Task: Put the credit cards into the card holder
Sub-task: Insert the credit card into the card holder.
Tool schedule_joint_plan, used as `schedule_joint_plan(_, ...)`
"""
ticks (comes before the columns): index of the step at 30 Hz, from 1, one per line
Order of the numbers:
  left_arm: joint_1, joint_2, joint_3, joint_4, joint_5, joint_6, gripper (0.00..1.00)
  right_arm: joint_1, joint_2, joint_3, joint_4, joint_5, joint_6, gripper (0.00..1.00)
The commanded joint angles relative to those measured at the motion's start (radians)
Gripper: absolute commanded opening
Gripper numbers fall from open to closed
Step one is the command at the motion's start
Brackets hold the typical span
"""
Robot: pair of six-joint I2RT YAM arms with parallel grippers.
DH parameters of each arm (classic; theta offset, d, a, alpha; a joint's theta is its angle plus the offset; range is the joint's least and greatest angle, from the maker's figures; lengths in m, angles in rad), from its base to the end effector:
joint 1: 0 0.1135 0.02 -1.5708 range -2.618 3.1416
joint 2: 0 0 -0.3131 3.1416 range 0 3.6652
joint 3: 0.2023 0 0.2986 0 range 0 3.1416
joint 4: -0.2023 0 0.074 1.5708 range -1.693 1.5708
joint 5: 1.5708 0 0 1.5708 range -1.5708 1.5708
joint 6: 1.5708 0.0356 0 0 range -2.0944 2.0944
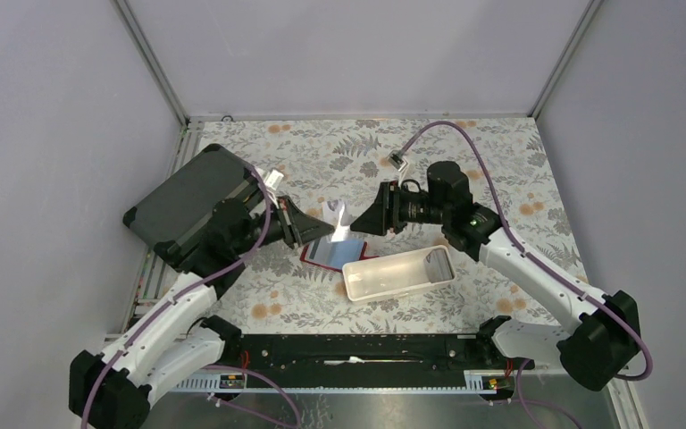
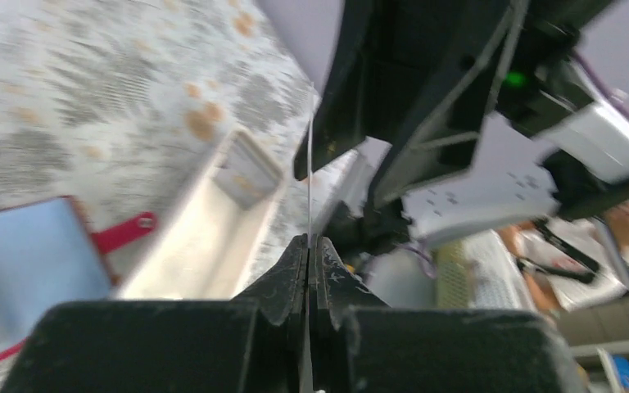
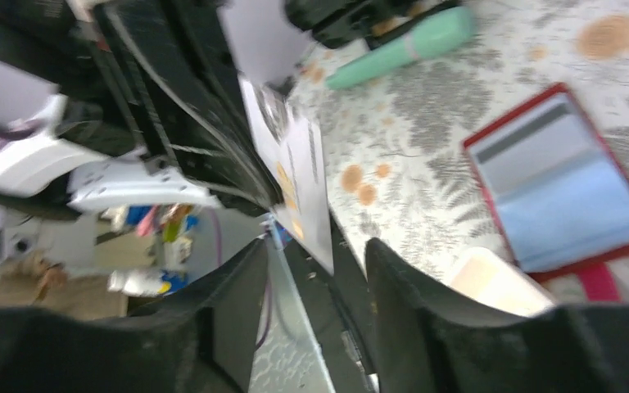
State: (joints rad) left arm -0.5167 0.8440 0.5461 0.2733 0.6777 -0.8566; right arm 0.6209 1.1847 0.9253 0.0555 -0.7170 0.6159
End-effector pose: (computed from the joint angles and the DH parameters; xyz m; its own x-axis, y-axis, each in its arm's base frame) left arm 0.1723 -0.1236 0.3165 -0.7166 -0.2698 -0.6432 0.5929 0.2500 -0.7655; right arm 0.2295 0.1929 0.3661 -0.6901 0.0418 -0.7225 -0.6900 0.2629 0.6743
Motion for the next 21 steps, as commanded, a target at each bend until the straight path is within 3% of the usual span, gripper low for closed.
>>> schedule_joint_plan(1,0.136,0.011,0.158,-0.405,-0.130,0.225,0.00,-0.001,0.034,0.105,-0.229,0.262,-0.097,0.58)
schedule_joint_plan(6,0.395,0.065,0.245,-0.606,-0.101,0.325,0.00,-0.001,0.167,0.200,-0.357,0.409,-0.123,0.64)
schedule_joint_plan(9,0.494,0.065,0.279,-0.669,-0.170,0.388,0.00,-0.001,0.267,0.255,-0.406,0.468,-0.142,0.66)
schedule_joint_plan(15,0.555,0.023,0.313,-0.726,-0.347,0.470,0.00,0.005,0.471,0.303,-0.415,0.497,-0.146,0.67)
schedule_joint_plan(21,0.559,0.019,0.296,-0.723,-0.349,0.463,0.00,0.008,0.621,0.348,-0.455,0.525,-0.148,0.68)
